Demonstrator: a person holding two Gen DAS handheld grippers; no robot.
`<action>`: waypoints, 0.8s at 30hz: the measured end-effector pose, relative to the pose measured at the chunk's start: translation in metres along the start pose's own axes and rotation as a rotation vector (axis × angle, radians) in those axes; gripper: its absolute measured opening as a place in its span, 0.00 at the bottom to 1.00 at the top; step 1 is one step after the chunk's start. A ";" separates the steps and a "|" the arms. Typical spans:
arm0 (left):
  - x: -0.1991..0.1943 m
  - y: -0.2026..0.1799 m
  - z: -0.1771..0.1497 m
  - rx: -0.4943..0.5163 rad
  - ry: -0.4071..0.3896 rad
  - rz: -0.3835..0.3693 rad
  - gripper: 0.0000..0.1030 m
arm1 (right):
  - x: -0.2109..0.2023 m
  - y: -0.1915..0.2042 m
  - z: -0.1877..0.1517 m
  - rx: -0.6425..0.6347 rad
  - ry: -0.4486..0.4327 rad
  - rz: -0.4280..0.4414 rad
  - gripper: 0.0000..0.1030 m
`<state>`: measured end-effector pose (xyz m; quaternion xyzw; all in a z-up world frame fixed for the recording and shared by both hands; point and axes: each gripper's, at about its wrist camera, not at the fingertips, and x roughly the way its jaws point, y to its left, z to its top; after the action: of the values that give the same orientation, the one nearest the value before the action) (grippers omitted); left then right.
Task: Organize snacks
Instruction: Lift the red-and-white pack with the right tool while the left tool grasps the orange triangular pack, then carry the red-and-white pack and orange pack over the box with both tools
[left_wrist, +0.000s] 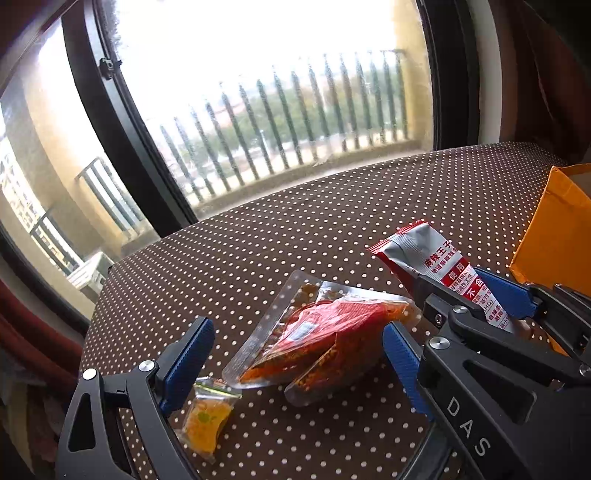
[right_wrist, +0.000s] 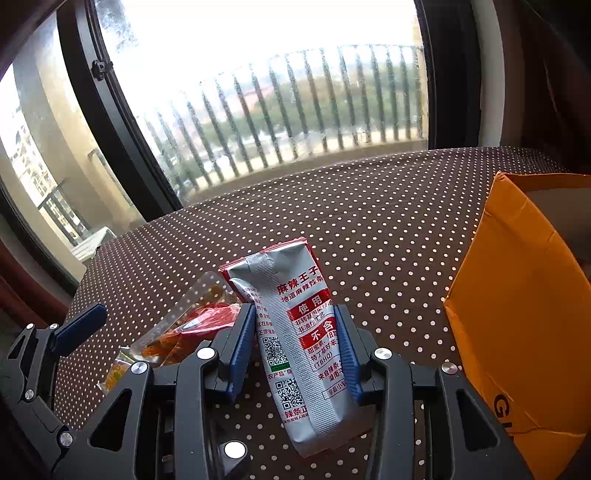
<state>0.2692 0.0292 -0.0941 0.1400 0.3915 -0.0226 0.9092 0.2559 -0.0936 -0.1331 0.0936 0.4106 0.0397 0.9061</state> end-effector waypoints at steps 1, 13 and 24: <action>0.003 0.000 0.000 0.001 0.003 -0.003 0.91 | 0.001 -0.002 0.000 0.003 0.004 -0.002 0.44; 0.046 -0.009 0.000 -0.023 0.094 -0.149 0.83 | 0.024 -0.010 0.000 0.026 0.059 -0.030 0.44; 0.053 -0.007 0.000 -0.074 0.100 -0.196 0.54 | 0.026 -0.013 0.001 0.038 0.061 -0.035 0.44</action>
<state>0.3047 0.0262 -0.1338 0.0683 0.4487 -0.0898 0.8865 0.2741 -0.1024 -0.1539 0.1024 0.4404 0.0187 0.8917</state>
